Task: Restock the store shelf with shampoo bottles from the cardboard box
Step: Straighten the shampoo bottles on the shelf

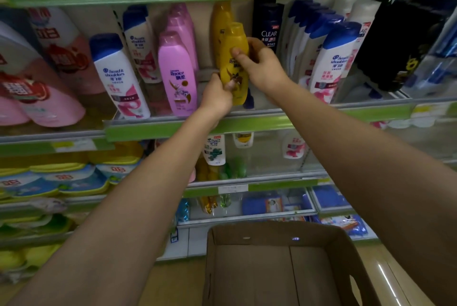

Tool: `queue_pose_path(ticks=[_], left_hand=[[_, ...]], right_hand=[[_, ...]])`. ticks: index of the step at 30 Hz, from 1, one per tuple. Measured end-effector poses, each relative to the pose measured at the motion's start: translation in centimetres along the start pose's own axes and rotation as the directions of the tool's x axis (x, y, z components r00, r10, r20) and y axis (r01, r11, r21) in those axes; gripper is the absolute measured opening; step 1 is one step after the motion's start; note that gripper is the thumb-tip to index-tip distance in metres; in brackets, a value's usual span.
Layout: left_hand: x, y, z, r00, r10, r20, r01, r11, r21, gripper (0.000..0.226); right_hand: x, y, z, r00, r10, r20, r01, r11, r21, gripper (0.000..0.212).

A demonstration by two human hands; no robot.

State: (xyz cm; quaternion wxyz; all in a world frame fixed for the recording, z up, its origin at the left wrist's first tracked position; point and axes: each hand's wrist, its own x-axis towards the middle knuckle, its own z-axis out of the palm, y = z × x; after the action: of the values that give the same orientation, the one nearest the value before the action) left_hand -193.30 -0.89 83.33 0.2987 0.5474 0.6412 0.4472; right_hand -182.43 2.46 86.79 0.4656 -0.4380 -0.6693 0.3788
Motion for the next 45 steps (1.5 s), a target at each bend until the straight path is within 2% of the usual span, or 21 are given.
queue_pose_path(ticks=[4, 16, 23, 25, 27, 29, 30, 33, 39, 42, 45], left_hand=[[-1.4, 0.1, -0.7, 1.000, 0.029, 0.003, -0.029, 1.000, 0.007, 0.028], [-3.4, 0.1, -1.8, 0.997, 0.045, 0.061, -0.046, 0.999, 0.012, 0.031], [-3.7, -0.1, -2.0, 0.996, 0.025, 0.083, -0.026, 1.000, 0.008, 0.033], [-4.2, -0.6, -1.6, 0.999, 0.034, -0.002, -0.034, 0.999, 0.016, 0.040], [-5.6, -1.0, -1.0, 0.984, 0.064, -0.165, -0.066, 0.998, -0.007, 0.048], [-7.6, -1.1, -0.1, 0.948, 0.121, -0.295, -0.131, 0.991, -0.014, 0.041], [-8.7, -1.0, 0.5, 0.941, 0.145, -0.306, -0.156, 0.988, -0.014, 0.035], [-10.6, 0.2, 2.7, 0.960, 0.197, -0.198, -0.208, 0.978, -0.035, 0.026], [-7.8, 2.8, 6.3, 0.970, 0.227, -0.089, -0.229, 0.973, -0.018, 0.037], [-5.4, 4.0, 7.4, 0.981, 0.186, -0.056, -0.186, 0.982, 0.015, 0.049], [-2.4, 4.3, 8.6, 0.993, 0.101, -0.058, -0.099, 0.994, 0.038, 0.050]], right_hand=[[-1.5, -0.5, 0.1, 1.000, -0.024, 0.003, 0.024, 0.999, -0.047, 0.047], [-3.7, -1.2, 0.8, 0.999, -0.030, -0.012, 0.030, 0.999, -0.017, 0.038], [-3.9, -1.3, 0.6, 1.000, -0.002, 0.000, 0.002, 1.000, 0.013, 0.042], [-4.0, -1.3, 0.2, 0.999, 0.009, 0.033, -0.011, 0.997, 0.076, 0.040], [-4.2, -1.3, -0.4, 0.999, 0.019, 0.049, -0.025, 0.991, 0.134, 0.044], [-4.3, -1.0, -1.2, 0.999, 0.042, -0.002, -0.041, 0.991, 0.129, 0.049], [-4.1, -0.8, -1.7, 0.998, 0.051, -0.046, -0.046, 0.993, 0.109, 0.049], [-3.4, -0.2, -3.4, 0.985, 0.090, -0.146, -0.076, 0.992, 0.099, 0.042], [-1.1, 0.5, -5.1, 0.963, 0.128, -0.239, -0.123, 0.992, 0.037, 0.037], [0.2, 1.0, -5.4, 0.952, 0.167, -0.258, -0.158, 0.986, 0.055, 0.035], [1.8, 1.8, -5.2, 0.956, 0.185, -0.227, -0.190, 0.982, 0.001, 0.039]])
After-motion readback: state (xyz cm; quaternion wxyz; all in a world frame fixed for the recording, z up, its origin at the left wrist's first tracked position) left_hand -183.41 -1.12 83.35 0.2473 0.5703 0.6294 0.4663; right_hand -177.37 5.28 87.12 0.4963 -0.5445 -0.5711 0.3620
